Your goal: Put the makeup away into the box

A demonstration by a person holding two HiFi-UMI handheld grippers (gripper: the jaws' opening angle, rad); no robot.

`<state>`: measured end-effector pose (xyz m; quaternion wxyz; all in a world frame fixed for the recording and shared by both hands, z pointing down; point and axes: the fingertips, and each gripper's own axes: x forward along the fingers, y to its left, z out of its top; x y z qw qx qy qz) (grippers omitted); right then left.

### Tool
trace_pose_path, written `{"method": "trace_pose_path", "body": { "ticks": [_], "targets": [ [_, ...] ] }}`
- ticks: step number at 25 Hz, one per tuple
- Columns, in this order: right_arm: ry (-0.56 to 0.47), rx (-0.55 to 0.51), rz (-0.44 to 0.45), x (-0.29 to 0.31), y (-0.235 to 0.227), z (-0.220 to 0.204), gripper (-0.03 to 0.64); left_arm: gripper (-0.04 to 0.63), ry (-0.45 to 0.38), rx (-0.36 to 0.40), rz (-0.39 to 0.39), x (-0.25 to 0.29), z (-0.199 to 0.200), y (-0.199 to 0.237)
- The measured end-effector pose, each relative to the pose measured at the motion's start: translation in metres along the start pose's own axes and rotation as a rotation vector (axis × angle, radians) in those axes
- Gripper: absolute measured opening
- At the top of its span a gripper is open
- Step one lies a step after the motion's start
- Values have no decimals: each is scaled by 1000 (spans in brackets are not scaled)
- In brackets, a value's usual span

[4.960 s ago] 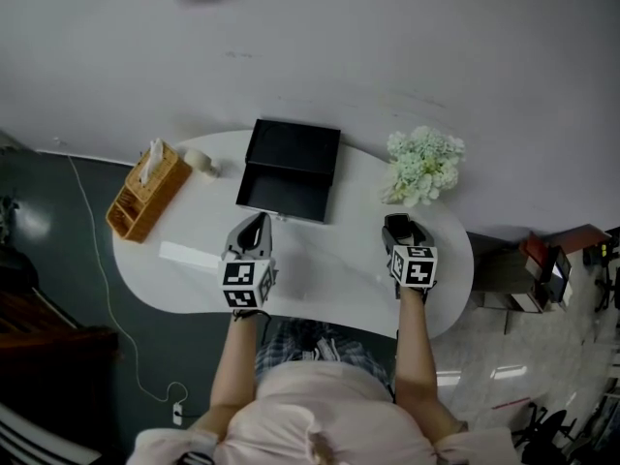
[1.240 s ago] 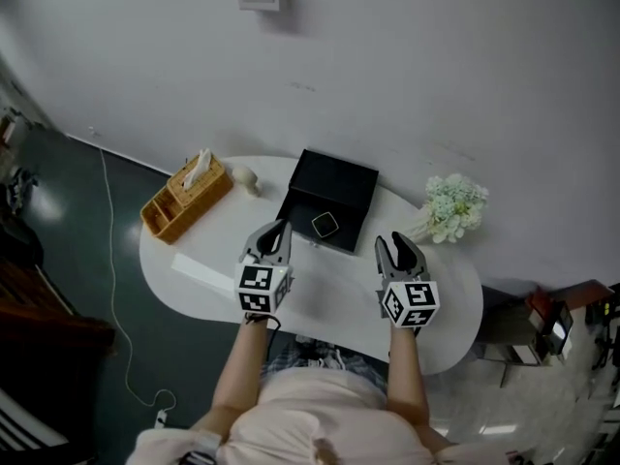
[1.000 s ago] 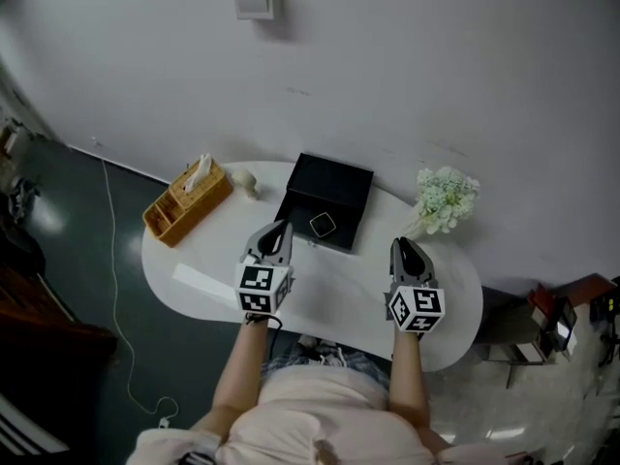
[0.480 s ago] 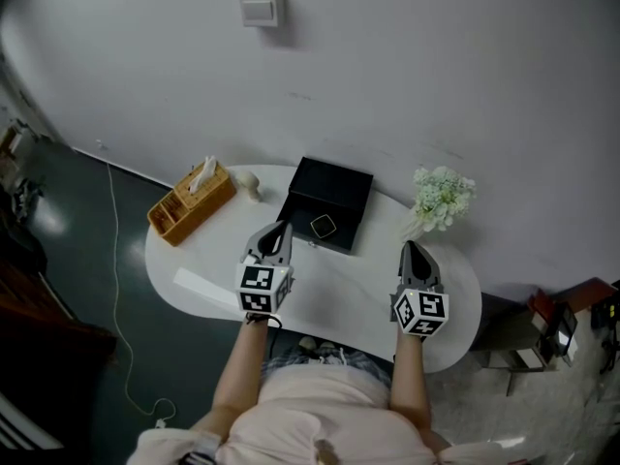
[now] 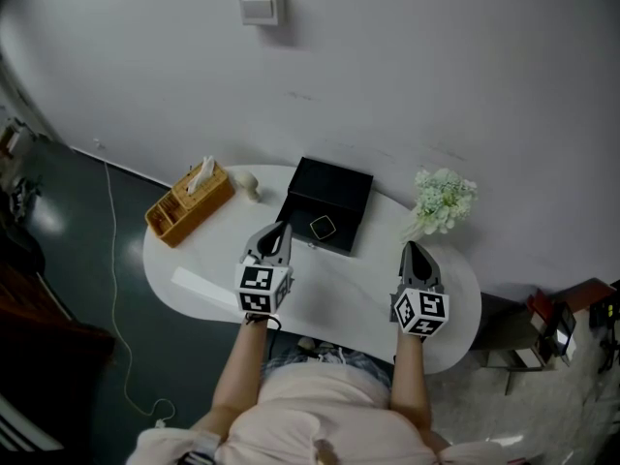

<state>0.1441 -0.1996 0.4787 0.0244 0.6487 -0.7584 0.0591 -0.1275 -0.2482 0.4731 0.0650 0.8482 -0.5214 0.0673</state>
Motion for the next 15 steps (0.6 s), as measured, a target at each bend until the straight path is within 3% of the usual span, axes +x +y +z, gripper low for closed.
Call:
{"method": "trace_pose_path", "body": {
  "ticks": [15],
  "targets": [
    [16, 1, 5, 6, 5, -2, 14, 26, 18, -6, -7, 6, -5, 5]
  ]
}}
